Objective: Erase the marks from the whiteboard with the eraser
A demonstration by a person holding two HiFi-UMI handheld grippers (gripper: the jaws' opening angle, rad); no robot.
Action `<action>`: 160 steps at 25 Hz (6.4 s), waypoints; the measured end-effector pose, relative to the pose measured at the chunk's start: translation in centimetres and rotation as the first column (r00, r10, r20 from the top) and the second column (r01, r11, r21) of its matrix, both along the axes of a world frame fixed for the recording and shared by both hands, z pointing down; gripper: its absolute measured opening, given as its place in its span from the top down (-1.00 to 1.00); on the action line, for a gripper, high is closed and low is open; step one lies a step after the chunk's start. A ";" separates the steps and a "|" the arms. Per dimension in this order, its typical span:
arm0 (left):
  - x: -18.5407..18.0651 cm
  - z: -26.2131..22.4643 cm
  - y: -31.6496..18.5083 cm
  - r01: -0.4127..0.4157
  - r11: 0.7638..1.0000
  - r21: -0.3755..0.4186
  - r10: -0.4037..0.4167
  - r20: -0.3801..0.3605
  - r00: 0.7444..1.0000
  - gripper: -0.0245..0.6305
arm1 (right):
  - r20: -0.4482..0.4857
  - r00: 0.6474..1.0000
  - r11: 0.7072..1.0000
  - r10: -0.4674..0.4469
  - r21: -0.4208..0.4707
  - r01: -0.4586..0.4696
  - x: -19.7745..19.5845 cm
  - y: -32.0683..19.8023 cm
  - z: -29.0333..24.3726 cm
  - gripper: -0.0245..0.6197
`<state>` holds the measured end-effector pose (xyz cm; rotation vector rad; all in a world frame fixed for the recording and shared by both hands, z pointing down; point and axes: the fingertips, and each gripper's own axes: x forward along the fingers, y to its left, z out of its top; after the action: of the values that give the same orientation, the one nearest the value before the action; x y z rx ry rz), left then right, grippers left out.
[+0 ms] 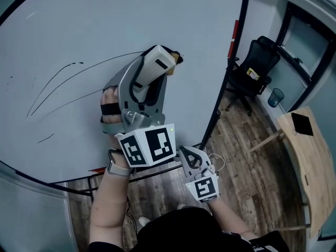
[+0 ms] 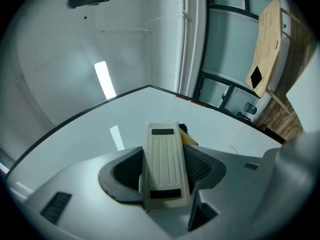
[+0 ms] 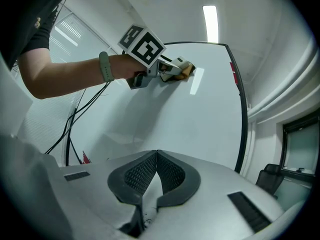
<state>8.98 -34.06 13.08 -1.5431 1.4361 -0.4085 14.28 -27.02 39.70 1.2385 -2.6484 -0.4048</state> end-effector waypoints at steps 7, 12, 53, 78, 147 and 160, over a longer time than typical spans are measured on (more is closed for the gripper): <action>-7.0 3.3 1.9 -0.043 0.999 -0.004 0.043 -0.006 0.999 0.12 | -0.004 1.000 1.000 0.009 -0.028 -0.009 -6.7 1.8 2.3 0.84; -6.7 2.5 2.7 -0.031 1.000 -0.003 0.031 0.034 0.999 0.11 | -0.021 1.000 0.999 -0.022 -0.029 0.022 -7.1 2.4 0.6 0.84; -53.9 16.3 17.7 0.169 0.975 -0.143 -0.202 -0.262 0.944 0.11 | -0.092 0.949 0.951 -0.301 -0.102 0.292 -40.8 15.2 7.5 0.84; -33.5 15.9 10.8 0.036 0.993 -0.110 -0.036 0.000 0.999 0.11 | -0.069 0.992 0.990 -0.103 -0.105 0.096 -28.4 12.1 6.8 0.84; -7.7 -4.8 1.2 -0.046 0.983 0.178 0.037 0.052 0.998 0.11 | 0.043 0.996 0.995 0.077 -0.069 -0.074 -2.3 0.4 1.8 0.84; 5.8 -2.1 -3.1 -0.061 0.987 0.150 0.035 0.172 0.984 0.11 | 0.025 0.982 0.980 0.186 -0.073 -0.184 8.7 -1.2 1.9 0.84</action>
<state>14.74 -37.16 10.97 -1.3821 1.2666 -0.3808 23.01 -28.17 41.65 1.4642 -2.5193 -0.2615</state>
